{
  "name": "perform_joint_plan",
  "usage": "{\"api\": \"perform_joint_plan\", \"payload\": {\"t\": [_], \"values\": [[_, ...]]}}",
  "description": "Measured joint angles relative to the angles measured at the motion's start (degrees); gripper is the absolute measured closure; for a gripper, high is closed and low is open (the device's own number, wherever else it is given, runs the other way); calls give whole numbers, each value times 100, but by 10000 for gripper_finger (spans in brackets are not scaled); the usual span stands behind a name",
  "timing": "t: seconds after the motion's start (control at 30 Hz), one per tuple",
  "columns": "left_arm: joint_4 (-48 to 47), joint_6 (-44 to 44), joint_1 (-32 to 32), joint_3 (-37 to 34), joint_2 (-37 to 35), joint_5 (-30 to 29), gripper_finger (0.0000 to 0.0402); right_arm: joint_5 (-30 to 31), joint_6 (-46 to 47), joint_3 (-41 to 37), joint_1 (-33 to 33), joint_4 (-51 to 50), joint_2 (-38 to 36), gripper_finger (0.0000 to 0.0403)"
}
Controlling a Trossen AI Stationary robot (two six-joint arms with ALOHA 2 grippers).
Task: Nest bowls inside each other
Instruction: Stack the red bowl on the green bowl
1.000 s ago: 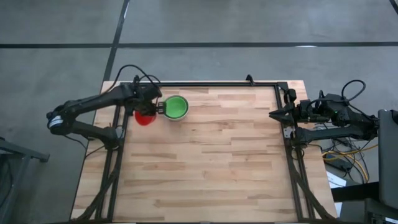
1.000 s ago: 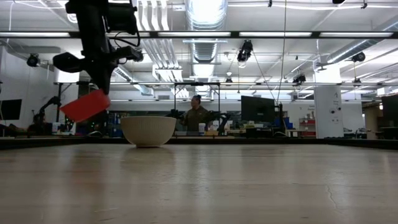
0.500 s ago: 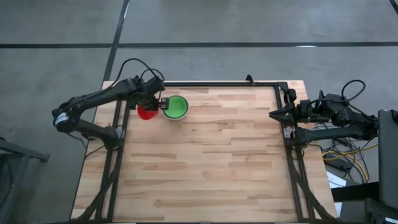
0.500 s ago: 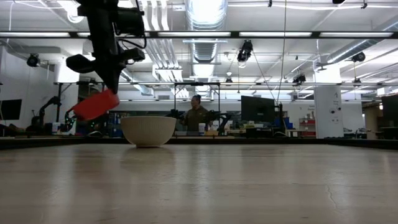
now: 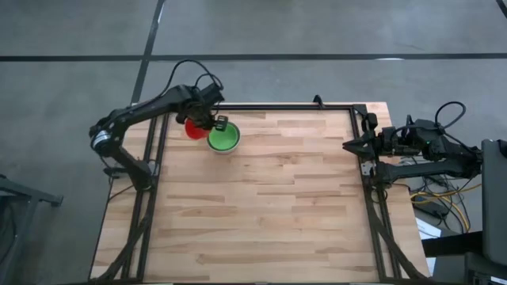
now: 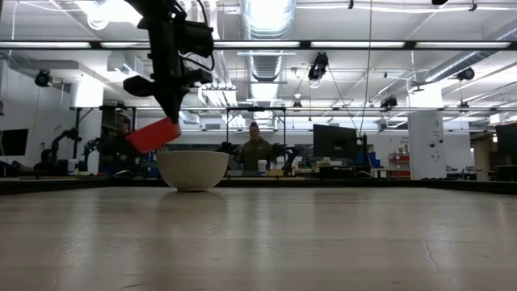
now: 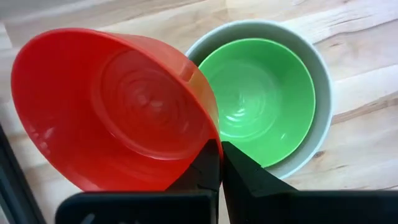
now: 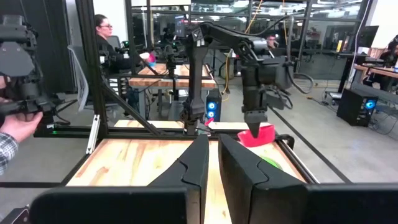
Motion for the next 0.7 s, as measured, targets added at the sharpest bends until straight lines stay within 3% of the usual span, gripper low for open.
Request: {"api": "perform_joint_plan", "payload": {"t": [0.37, 0.7], "values": [[-403, 289, 8, 933, 865, 163, 395, 0, 2, -1, 2, 0, 1, 369], [-527, 130, 6, 1302, 1181, 349, 395, 0, 2, 1, 1, 0, 2, 369]]}}
